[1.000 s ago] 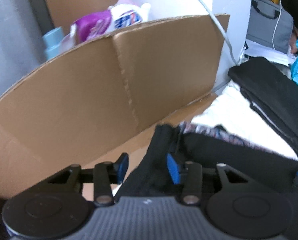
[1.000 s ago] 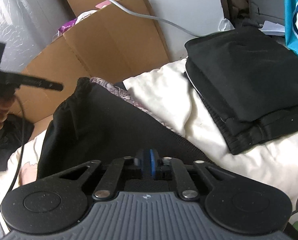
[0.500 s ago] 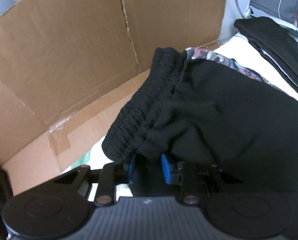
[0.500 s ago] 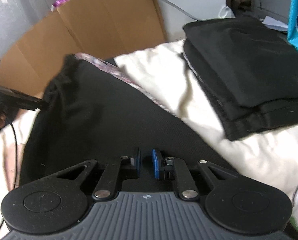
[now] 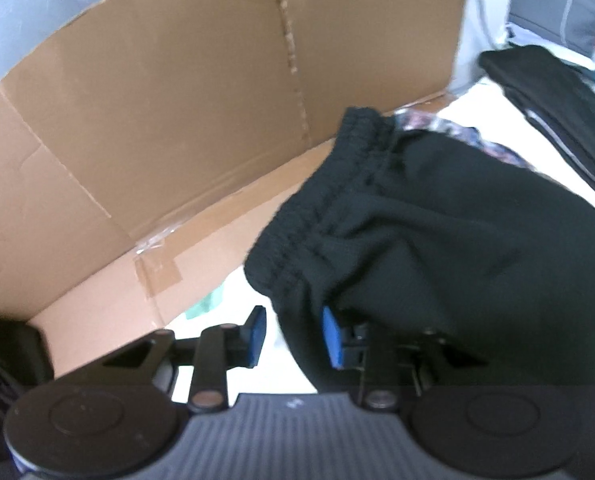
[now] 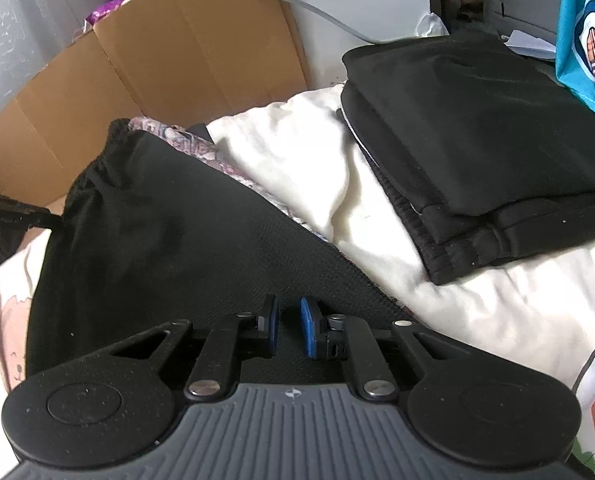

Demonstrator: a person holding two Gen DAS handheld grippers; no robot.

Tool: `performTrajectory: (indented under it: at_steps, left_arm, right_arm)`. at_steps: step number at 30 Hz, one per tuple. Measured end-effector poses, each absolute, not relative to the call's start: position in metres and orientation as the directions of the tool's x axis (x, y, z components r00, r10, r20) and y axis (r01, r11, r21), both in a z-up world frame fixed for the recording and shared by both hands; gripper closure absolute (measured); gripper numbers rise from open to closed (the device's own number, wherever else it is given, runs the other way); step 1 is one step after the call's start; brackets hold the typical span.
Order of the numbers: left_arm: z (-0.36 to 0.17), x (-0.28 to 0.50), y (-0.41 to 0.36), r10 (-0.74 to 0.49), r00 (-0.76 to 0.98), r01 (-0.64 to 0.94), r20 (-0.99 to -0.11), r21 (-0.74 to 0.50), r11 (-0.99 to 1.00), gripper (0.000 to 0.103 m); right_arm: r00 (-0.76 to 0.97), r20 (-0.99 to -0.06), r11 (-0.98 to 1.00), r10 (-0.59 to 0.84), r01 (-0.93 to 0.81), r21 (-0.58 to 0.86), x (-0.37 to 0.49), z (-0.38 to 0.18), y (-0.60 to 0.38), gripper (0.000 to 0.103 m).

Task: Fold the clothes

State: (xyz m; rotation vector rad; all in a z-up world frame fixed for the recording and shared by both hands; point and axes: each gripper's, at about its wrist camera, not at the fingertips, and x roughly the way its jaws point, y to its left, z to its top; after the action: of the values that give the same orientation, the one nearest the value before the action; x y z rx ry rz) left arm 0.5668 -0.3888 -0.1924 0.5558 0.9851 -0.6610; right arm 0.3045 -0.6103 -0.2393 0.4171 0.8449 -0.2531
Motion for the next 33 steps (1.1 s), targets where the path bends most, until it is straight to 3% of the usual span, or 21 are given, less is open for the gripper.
performTrajectory:
  at_steps: [4,7,18,33]
  left_arm:
    - [-0.181,0.552,-0.402,-0.321,0.363,0.763,-0.875,0.081,0.642,0.074]
    - [-0.185,0.542,-0.423,-0.372,0.325,0.797,-0.87,0.04,0.602,0.076]
    - [-0.219,0.522,-0.481,-0.427,0.257,0.845,-0.867,-0.013,0.535,0.079]
    - [-0.209,0.483,-0.537,-0.467,0.192,0.917,-0.863,-0.011,0.398,0.079]
  right_arm:
    - [0.65,-0.758,0.888,-0.058,0.38,0.258,0.304,-0.235,-0.609,0.066]
    - [0.656,-0.753,0.884,-0.059,0.385,0.266,0.303,-0.234,-0.611,0.062]
    - [0.648,-0.76,0.867,-0.047,0.404,0.291,0.303,-0.237,-0.618,0.061]
    - [0.63,-0.775,0.834,-0.045,0.451,0.318,0.3,-0.24,-0.627,0.061]
